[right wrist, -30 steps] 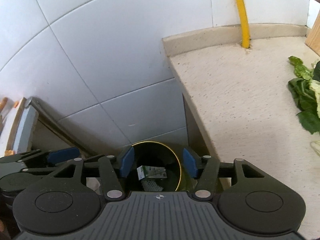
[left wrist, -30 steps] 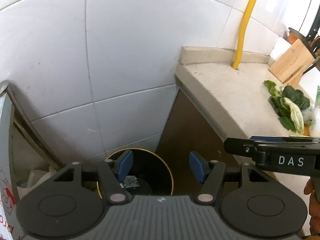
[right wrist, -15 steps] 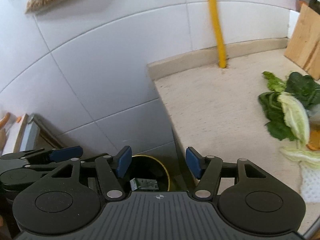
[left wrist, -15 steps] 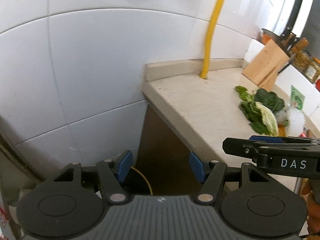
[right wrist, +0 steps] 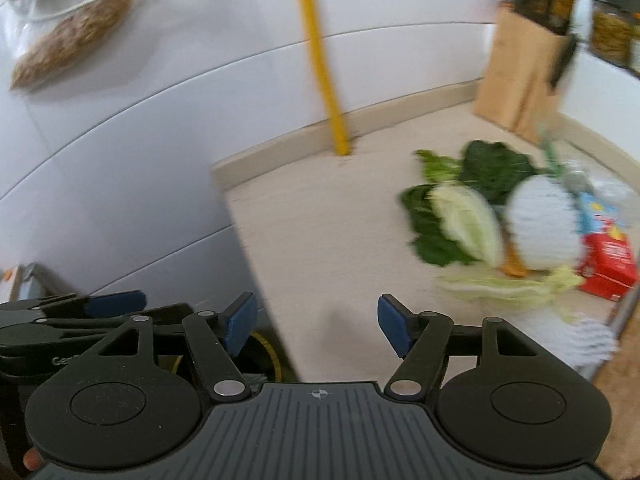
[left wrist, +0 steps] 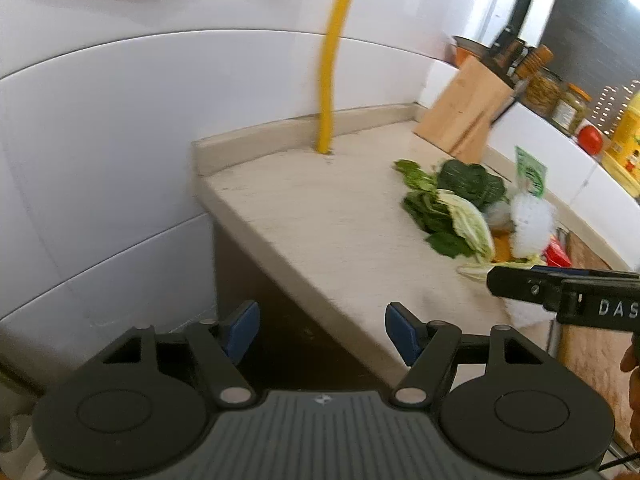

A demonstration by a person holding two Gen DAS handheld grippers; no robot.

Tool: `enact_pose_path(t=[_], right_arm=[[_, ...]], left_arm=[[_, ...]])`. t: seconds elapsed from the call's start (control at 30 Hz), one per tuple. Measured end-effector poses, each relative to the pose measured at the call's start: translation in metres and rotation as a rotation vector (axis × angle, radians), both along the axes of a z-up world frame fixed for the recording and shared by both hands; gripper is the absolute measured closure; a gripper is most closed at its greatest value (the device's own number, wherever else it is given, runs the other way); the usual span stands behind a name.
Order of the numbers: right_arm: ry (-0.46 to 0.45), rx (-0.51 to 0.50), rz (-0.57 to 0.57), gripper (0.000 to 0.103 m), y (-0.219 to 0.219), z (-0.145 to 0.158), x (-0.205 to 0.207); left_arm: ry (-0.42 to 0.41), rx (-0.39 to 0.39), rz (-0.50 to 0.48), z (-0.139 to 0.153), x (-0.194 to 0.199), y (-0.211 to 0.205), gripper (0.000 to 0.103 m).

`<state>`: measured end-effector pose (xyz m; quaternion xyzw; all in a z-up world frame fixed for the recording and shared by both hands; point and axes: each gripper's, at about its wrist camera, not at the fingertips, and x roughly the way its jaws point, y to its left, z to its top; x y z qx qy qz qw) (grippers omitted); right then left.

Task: Collect trash
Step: 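Move both open tools back up to the countertop pile, then grasp a white foam net with the right tool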

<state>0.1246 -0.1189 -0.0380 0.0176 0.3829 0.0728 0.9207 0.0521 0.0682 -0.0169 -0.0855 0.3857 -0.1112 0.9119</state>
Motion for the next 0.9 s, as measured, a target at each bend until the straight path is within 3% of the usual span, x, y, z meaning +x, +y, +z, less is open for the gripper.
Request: enact_pose_path(t=[0.43, 0.67, 0.9], right_arm=[[-0.012, -0.034, -0.222, 0.025, -0.077, 0.002, -0.015], [0.013, -0.074, -0.268, 0.022, -0.104, -0.008, -0.016], [0.009, -0.044, -0.317, 0.022, -0.133, -0.009, -0.012]], left_arm=[[-0.001, -0.016, -0.178, 0.003, 0.029, -0.063, 0.039], [0.001, 0.002, -0.291, 0.001, 0.040, -0.099, 0.038], [0.008, -0.001, -0.317, 0.000, 0.058, -0.120, 0.038]])
